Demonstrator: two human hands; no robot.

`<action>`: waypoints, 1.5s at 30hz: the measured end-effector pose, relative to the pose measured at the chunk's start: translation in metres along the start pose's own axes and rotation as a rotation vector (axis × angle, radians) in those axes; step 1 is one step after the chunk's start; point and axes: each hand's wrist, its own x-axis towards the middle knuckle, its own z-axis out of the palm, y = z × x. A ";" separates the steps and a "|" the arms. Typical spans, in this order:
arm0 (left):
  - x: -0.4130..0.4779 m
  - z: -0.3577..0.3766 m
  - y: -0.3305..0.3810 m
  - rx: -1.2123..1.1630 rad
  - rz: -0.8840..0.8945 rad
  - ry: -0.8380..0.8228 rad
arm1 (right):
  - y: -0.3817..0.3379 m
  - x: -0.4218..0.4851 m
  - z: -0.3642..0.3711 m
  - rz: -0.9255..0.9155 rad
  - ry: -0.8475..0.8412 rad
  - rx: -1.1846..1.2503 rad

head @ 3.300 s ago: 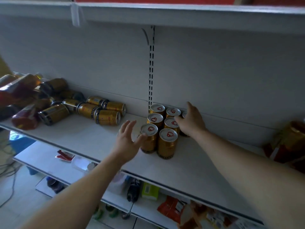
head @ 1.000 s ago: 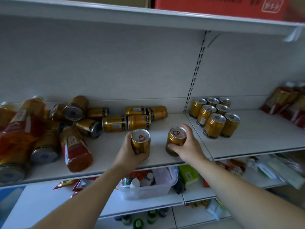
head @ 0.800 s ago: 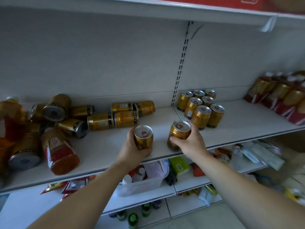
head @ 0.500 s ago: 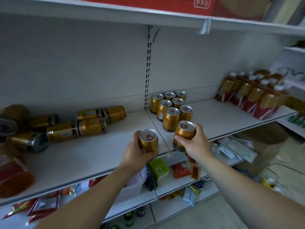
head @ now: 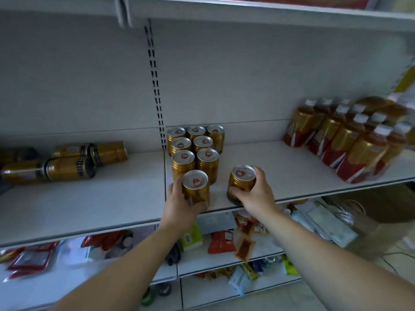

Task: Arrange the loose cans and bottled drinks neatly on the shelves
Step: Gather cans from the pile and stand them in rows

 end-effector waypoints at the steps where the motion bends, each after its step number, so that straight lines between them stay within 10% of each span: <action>1: 0.002 0.003 0.000 0.005 -0.002 0.025 | 0.003 0.004 -0.001 -0.008 -0.027 0.001; 25: 0.030 0.127 0.038 0.160 0.049 0.201 | 0.052 0.144 -0.029 -0.188 -0.259 0.056; 34: 0.056 0.130 0.054 1.012 0.386 0.401 | 0.074 0.168 -0.048 -0.249 -0.393 -0.002; 45: 0.101 0.090 0.079 1.303 0.034 0.170 | 0.073 0.186 -0.033 -0.325 -0.382 0.008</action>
